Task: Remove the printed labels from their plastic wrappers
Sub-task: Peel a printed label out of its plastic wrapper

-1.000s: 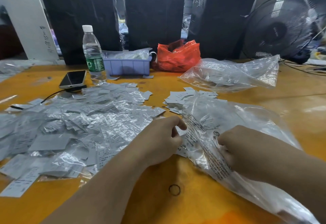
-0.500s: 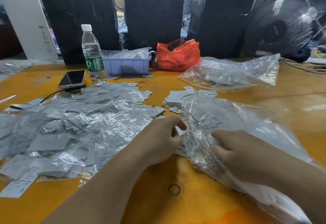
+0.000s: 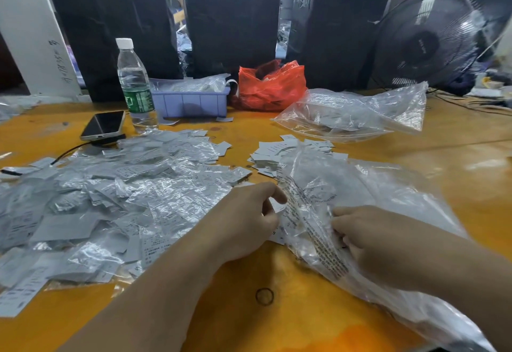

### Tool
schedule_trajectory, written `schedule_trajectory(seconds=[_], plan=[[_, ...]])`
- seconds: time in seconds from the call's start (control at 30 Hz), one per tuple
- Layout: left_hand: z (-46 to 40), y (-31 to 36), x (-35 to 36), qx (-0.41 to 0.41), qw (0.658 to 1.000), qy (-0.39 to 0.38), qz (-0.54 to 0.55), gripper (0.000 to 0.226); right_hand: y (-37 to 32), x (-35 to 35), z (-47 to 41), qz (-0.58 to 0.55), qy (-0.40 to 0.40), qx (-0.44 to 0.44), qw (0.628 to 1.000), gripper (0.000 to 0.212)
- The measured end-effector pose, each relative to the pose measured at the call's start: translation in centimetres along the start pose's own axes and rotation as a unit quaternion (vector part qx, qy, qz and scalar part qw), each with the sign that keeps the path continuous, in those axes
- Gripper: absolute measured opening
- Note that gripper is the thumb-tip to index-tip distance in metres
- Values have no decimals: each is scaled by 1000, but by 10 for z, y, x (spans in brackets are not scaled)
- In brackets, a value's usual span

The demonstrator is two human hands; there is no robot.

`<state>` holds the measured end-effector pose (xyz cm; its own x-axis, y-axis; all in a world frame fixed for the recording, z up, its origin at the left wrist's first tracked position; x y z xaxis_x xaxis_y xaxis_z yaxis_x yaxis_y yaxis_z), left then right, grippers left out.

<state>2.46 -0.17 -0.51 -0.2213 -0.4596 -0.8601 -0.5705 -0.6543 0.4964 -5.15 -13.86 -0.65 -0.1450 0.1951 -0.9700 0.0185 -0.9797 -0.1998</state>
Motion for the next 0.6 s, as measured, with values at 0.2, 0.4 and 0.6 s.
schedule_trajectory(seconds=[0.2,0.4,0.6], plan=[[0,-2,1,-1,1000,0,0,25,-14,-10,3,-14,48,-51,997,25],[-2,-3,4,-1,1000,-3,-6,27,0,-2,11,83,64,51,993,41],[-3,-3,5,8,1000,-2,-5,26,-23,6,9,23,62,-75,995,25]])
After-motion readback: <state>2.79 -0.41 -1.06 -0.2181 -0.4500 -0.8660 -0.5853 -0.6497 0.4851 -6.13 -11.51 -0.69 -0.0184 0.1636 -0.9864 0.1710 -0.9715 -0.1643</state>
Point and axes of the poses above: each hand's wrist, its own z-axis away from the middle knuckle, its own x-axis out of the palm, y = z × x, the point moved 9 cm from there along -z, towards the middle knuckle, and after that the axes turned 12 degrees about -z, right-handed, at the moved point
